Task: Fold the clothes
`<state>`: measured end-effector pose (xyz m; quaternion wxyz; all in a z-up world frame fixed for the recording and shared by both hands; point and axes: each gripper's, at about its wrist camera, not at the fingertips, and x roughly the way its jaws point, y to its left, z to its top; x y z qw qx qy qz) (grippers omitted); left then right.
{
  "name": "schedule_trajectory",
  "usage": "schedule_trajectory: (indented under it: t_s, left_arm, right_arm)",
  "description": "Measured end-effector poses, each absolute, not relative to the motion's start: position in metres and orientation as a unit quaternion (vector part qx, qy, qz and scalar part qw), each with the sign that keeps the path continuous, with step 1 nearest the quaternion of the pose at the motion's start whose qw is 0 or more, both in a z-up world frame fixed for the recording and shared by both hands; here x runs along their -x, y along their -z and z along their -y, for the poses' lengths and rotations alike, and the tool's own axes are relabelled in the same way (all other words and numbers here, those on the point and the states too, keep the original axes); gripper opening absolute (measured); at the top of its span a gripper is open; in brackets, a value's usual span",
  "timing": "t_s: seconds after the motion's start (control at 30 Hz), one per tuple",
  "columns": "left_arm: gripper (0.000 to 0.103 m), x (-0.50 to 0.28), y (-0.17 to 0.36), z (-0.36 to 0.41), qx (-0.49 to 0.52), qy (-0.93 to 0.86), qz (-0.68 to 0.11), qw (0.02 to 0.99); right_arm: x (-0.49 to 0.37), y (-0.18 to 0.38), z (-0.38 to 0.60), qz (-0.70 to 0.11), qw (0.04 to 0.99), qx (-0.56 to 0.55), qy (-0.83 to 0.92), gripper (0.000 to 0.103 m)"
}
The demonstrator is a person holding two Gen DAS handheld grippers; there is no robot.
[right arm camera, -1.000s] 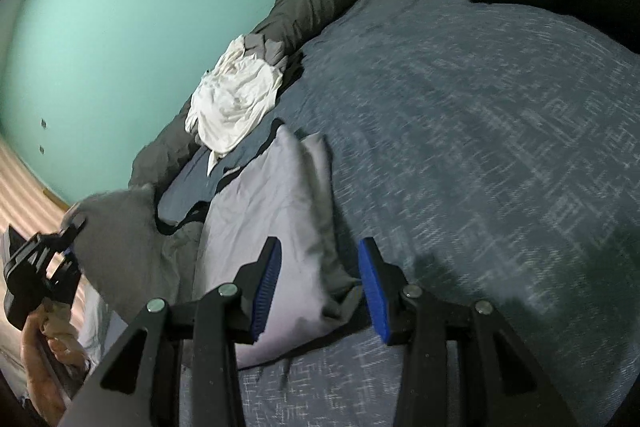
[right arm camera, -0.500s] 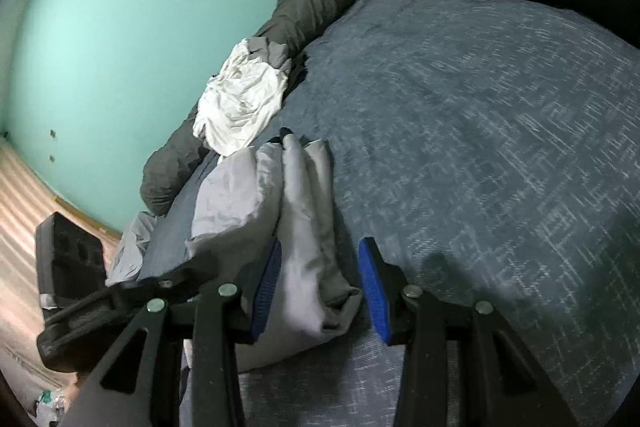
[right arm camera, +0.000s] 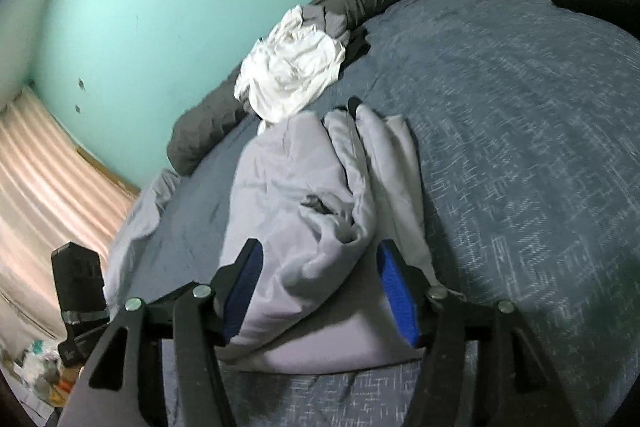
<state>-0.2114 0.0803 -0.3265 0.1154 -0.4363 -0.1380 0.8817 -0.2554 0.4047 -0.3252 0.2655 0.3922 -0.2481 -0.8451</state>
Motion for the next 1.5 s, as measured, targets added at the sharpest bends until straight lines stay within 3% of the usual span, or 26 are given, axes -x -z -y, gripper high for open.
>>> schedule_trajectory:
  t_s: [0.1,0.2,0.33,0.57,0.8,1.07,1.2,1.5]
  left_arm:
    - [0.050,0.207,0.337,-0.081,0.433,-0.883,0.134,0.123]
    - [0.054,0.205,0.340,-0.079,0.433,-0.883,0.133,0.123]
    - [0.055,0.203,0.342,-0.077,0.433,-0.884,0.129,0.123]
    - [0.055,0.197,0.335,-0.067,0.427,-0.886,0.134,0.117]
    - [0.055,0.201,0.349,-0.072,0.445,-0.878,0.132,0.121]
    - [0.055,0.198,0.351,-0.082,0.451,-0.878,0.100,0.123]
    - [0.055,0.198,0.350,-0.082,0.454,-0.876,0.101,0.125]
    - [0.056,0.196,0.348,-0.079,0.457,-0.872,0.111,0.135]
  right_arm:
    - [0.258,0.334,-0.399,0.241,0.256,-0.407,0.843,0.059]
    - [0.256,0.335,-0.399,0.224,0.244,-0.401,0.854,0.024]
    - [0.252,0.336,-0.403,0.233,0.247,-0.392,0.855,0.006]
    - [0.229,0.324,-0.412,0.241,0.239,-0.376,0.862,0.004]
    - [0.218,0.348,-0.426,0.272,0.196,-0.409,0.849,0.004]
    - [0.220,0.367,-0.449,0.358,0.189,-0.407,0.819,0.009]
    - [0.217,0.336,-0.451,0.321,0.172,-0.385,0.848,0.019]
    - [0.238,0.278,-0.416,0.232,0.228,-0.381,0.866,0.019]
